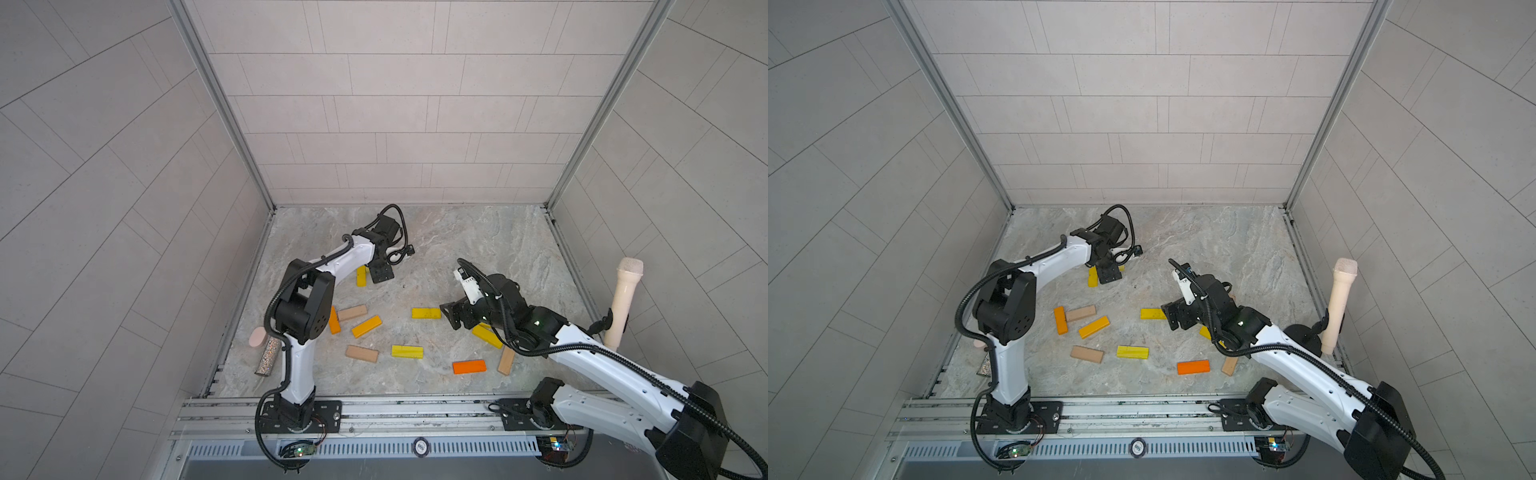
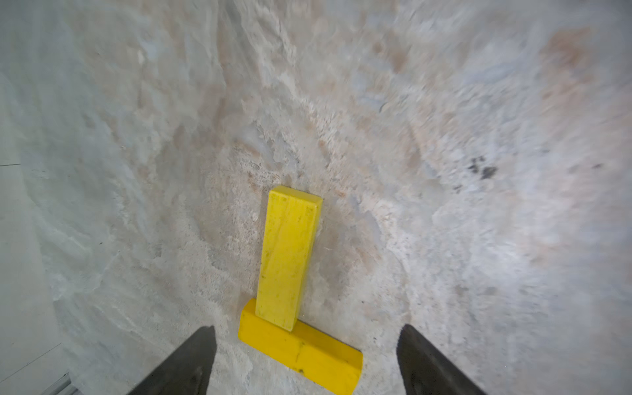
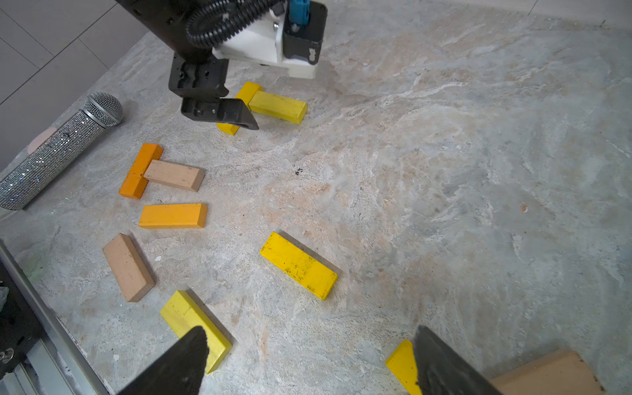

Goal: Assemble the number 8 with building blocks
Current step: Assemble the building block at the center of the board.

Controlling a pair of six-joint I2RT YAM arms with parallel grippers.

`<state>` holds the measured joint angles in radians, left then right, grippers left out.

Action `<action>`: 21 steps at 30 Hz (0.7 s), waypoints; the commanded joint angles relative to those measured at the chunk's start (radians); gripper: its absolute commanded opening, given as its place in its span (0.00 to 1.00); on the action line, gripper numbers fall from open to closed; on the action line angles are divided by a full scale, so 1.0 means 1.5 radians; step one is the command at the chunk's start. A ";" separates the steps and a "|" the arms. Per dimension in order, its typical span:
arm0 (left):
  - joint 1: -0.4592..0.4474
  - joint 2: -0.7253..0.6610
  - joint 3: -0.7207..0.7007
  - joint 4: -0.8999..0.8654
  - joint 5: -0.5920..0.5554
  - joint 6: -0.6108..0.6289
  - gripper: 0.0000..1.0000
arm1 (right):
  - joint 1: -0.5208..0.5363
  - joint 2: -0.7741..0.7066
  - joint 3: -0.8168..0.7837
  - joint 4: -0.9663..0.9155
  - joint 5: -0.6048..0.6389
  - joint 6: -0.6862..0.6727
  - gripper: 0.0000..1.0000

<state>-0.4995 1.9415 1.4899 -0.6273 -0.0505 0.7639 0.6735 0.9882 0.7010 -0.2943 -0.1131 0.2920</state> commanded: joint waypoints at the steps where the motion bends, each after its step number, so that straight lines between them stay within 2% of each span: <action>1: -0.031 -0.064 -0.069 0.069 0.002 -0.127 1.00 | 0.003 -0.003 -0.008 0.015 -0.008 0.002 0.95; 8: -0.093 -0.180 -0.208 0.110 -0.045 -0.338 1.00 | 0.003 -0.003 -0.006 0.016 -0.013 0.001 0.95; 11: -0.097 -0.231 -0.262 0.121 -0.043 -0.427 1.00 | 0.003 -0.005 -0.006 0.019 -0.013 0.003 0.95; 16: -0.097 -0.305 -0.338 0.139 -0.057 -0.518 1.00 | 0.003 -0.006 -0.009 0.024 -0.014 0.007 0.95; 21: -0.097 -0.316 -0.358 0.098 -0.083 -0.628 1.00 | 0.003 0.001 -0.003 0.023 -0.015 0.010 0.96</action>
<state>-0.6464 1.4784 0.9787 -0.4530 -0.1387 -0.0299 0.6739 0.9882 0.6987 -0.2726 -0.1314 0.2974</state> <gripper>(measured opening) 0.997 0.955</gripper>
